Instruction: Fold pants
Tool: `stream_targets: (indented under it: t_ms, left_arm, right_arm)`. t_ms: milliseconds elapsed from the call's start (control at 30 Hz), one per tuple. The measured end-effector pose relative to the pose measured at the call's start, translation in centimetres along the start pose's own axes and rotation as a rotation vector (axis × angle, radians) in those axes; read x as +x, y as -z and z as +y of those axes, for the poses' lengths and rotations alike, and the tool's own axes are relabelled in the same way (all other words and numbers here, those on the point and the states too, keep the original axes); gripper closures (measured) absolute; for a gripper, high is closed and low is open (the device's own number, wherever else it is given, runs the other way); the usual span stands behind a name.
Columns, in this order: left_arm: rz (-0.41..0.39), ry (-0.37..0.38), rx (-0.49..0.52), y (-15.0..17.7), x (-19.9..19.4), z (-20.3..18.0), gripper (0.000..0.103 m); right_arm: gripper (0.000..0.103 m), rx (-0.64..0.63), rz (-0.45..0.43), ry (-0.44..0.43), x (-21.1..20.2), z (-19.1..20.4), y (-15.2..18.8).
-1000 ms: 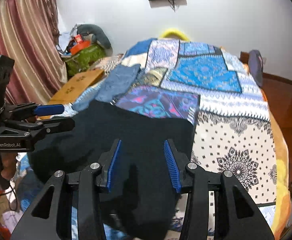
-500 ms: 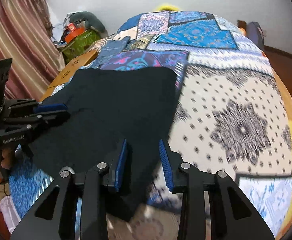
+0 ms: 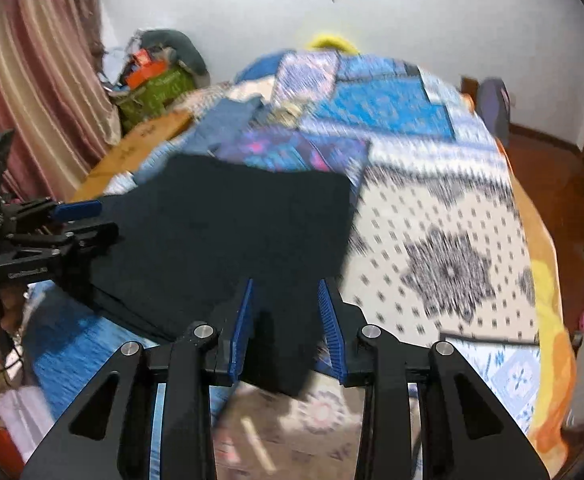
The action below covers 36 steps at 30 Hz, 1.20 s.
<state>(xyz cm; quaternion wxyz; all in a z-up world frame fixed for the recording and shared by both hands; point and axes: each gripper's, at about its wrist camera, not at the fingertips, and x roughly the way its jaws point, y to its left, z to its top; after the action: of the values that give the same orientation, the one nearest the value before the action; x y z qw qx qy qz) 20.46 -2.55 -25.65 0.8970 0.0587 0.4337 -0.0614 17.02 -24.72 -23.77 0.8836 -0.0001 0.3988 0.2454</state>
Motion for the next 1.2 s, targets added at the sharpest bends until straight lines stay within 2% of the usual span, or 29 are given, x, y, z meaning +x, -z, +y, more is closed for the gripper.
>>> stream_targets:
  t_ms: [200, 300, 400, 600, 867, 1033, 1200]
  left_arm:
    - [-0.092, -0.081, -0.135, 1.1, -4.8, 6.3, 0.025]
    - [-0.103, -0.122, -0.192, 2.4, -6.4, 9.2, 0.019]
    - [-0.080, -0.142, -0.240, 4.0, -6.9, 11.6, 0.018]
    - [0.032, -0.151, -0.324, 7.9, -5.8, 15.0, 0.018]
    - [0.158, -0.065, -0.475, 12.5, -3.6, 16.9, 0.018]
    - [0.213, 0.025, -0.598, 14.4, -1.6, 17.6, 0.018]
    - [0.189, 0.083, -0.675, 15.1, -1.2, 18.2, 0.018]
  right_arm:
    - [0.067, -0.049, -0.080, -0.071, -0.2, 4.3, -2.5]
    - [0.067, -0.079, -0.093, -0.099, 0.5, 6.3, -3.2]
    - [0.066, -0.107, -0.090, -0.121, 1.8, 8.3, -3.8]
    - [0.064, -0.142, -0.032, -0.146, 5.0, 10.9, -3.5]
    - [0.064, -0.226, 0.084, -0.088, 8.1, 11.9, -2.1]
    - [0.062, -0.261, 0.129, -0.075, 9.0, 11.9, -1.4]
    - [0.060, -0.259, 0.137, -0.089, 9.2, 11.8, -1.4]
